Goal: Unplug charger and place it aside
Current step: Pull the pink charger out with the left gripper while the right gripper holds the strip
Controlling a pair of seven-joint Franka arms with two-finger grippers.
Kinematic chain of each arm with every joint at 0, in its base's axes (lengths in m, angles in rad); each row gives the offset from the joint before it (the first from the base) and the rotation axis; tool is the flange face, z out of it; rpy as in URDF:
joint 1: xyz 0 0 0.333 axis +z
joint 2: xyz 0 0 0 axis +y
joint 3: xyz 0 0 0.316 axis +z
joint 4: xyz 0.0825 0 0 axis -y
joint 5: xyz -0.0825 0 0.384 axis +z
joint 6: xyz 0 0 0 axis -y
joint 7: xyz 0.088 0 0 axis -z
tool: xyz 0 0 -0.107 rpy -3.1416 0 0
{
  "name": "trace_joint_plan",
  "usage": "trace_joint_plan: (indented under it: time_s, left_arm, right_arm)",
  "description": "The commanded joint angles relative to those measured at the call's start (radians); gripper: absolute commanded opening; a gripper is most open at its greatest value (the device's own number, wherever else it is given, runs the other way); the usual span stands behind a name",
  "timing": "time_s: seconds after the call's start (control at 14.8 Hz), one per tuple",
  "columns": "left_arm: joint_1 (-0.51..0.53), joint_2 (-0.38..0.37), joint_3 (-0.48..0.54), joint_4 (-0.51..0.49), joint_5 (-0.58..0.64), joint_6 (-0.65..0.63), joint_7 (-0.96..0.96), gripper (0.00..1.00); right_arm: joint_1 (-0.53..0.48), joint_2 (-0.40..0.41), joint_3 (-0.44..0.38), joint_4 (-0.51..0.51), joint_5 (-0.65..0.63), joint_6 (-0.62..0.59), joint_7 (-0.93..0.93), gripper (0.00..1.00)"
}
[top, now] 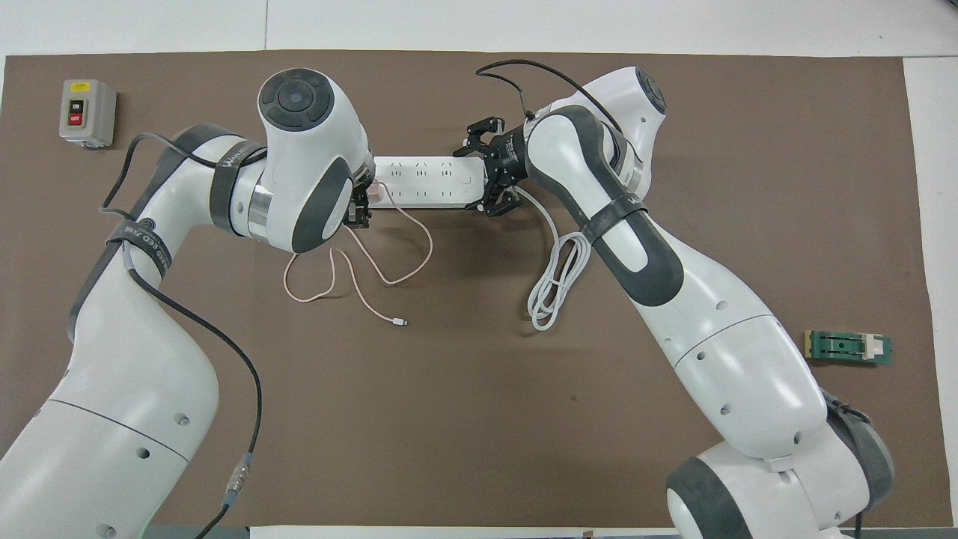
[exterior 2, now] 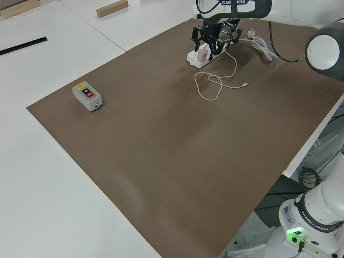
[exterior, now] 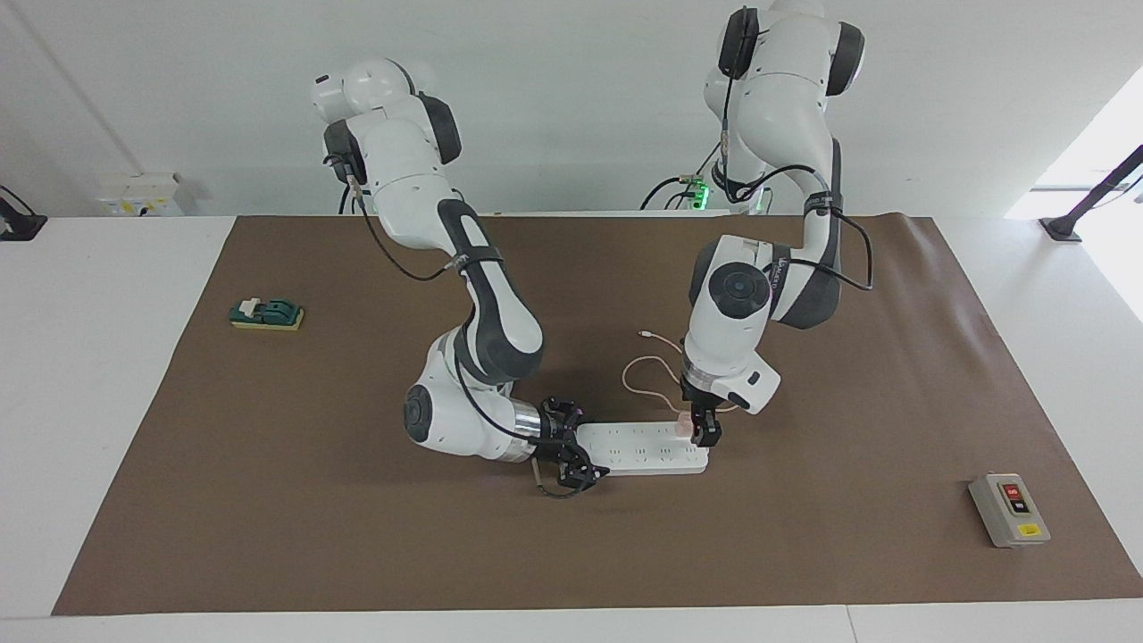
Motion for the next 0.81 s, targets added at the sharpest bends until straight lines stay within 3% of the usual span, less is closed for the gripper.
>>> trace_joint_plan:
  time_s: [0.0, 0.07, 0.74]
  left_arm:
    - [0.001, 0.015, 0.005, 0.022, -0.013, -0.002, 0.022, 0.09]
    - [-0.002, 0.011, 0.005, 0.022, -0.011, -0.004, 0.025, 0.0]
    - [0.001, -0.051, 0.013, 0.023, -0.011, -0.055, 0.072, 0.0]
  right_arm:
    - [0.003, 0.032, 0.002, 0.0, 0.016, 0.087, -0.051, 0.7]
    - [0.003, 0.032, 0.002, 0.0, 0.016, 0.085, -0.051, 0.7]
    - [0.003, 0.032, 0.002, 0.0, 0.03, 0.087, -0.051, 0.7]
